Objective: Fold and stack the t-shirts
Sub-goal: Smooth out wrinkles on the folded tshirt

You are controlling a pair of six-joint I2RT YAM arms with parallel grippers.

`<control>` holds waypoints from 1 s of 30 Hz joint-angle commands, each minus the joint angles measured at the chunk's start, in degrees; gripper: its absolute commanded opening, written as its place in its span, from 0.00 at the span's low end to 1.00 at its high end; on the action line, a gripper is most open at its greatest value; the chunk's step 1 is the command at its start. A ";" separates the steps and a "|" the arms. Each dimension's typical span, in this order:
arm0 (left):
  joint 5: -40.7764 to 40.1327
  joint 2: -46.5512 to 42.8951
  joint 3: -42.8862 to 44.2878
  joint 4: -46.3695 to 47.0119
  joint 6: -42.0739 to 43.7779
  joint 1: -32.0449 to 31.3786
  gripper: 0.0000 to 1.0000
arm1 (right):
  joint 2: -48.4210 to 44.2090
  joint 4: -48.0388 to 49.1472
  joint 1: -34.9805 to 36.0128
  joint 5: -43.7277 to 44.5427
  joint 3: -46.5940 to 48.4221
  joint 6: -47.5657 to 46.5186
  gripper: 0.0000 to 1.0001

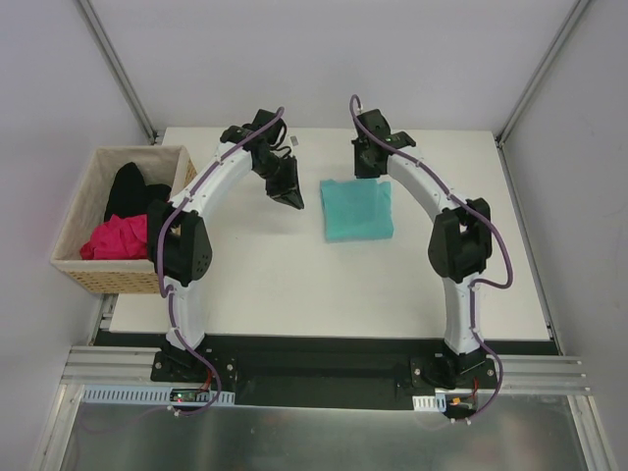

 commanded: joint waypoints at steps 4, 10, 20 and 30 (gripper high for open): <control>-0.92 -4.37 -0.65 0.22 -0.82 0.40 0.10 | 1.42 -0.28 -2.62 1.46 -2.84 1.51 0.01; -1.36 -4.55 -0.82 0.22 -1.26 0.40 0.10 | 4.58 -0.28 -3.58 -0.30 -3.28 2.57 0.01; -1.80 -4.99 -0.82 0.21 -2.14 0.40 0.10 | 7.67 -0.36 -6.22 -3.38 -2.84 4.41 0.01; -0.83 -3.32 2.95 0.30 -2.05 0.40 0.10 | 2.32 -1.15 -6.66 -3.12 -4.06 3.62 0.16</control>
